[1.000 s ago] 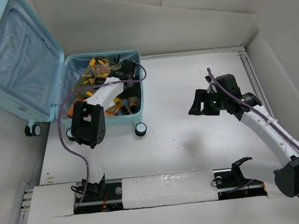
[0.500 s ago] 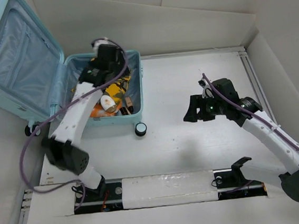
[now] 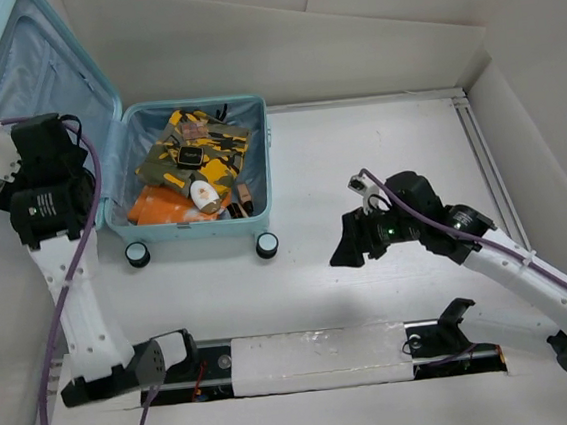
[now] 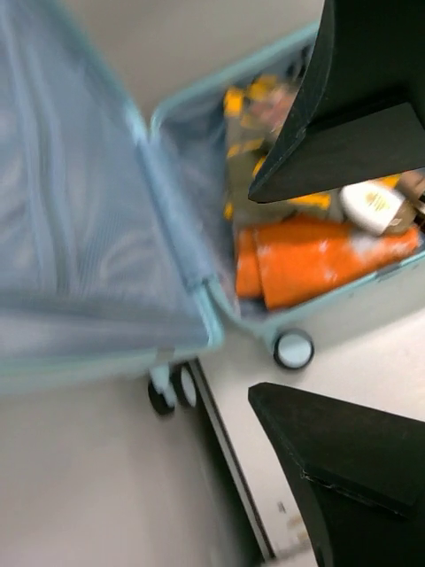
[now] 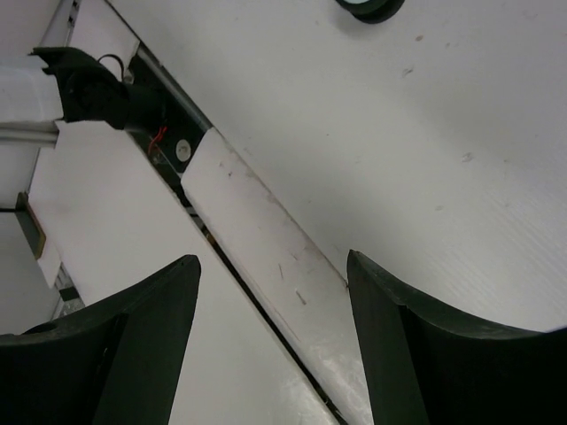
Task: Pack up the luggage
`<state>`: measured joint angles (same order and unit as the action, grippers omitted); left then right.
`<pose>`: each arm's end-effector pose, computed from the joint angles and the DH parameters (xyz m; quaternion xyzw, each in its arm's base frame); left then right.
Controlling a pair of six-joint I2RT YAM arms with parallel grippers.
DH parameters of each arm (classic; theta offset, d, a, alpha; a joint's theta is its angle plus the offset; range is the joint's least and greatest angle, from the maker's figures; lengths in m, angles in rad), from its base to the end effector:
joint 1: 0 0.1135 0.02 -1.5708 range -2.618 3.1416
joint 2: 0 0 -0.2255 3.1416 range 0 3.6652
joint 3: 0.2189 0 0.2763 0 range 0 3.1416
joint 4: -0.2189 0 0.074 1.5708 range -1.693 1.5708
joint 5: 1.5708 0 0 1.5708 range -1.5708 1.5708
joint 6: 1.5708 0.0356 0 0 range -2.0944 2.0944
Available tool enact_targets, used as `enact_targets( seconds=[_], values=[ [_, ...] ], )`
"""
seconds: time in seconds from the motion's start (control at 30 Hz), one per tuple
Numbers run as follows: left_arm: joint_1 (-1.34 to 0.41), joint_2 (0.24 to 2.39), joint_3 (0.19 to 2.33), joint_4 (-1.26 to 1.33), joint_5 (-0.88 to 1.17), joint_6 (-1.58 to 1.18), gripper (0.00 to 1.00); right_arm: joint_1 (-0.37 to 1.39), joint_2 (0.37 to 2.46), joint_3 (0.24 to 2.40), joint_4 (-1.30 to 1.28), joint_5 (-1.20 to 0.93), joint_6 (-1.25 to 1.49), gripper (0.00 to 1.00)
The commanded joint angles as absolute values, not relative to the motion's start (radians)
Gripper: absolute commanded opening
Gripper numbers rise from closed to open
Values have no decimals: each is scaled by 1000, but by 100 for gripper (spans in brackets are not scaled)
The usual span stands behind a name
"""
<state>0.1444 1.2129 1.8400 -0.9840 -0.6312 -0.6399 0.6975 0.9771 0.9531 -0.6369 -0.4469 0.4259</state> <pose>0.2151 0.0525 0.4957 -0.4620 0.6539 0.1142 0.5882 0.1807 0.1715 0.2888 -0.2151 0.8547 0.3967 0.2566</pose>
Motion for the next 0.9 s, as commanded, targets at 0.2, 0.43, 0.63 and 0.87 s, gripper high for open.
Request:
enact_targets(
  seconds=[0.2, 0.43, 0.63, 0.87],
  values=[
    [283, 1468, 2003, -1126, -867, -631, 86, 726, 933, 899, -560, -534, 390, 73],
    [541, 1476, 2070, -1100, -690, -637, 81, 746, 914, 899, -560, -534, 390, 73],
    [520, 1590, 2233, -1074, -634, -598, 79, 773, 956, 920, -580, -525, 379, 73],
    [393, 1678, 2321, -1065, -634, -588, 42, 773, 997, 931, -580, -515, 379, 73]
  ],
)
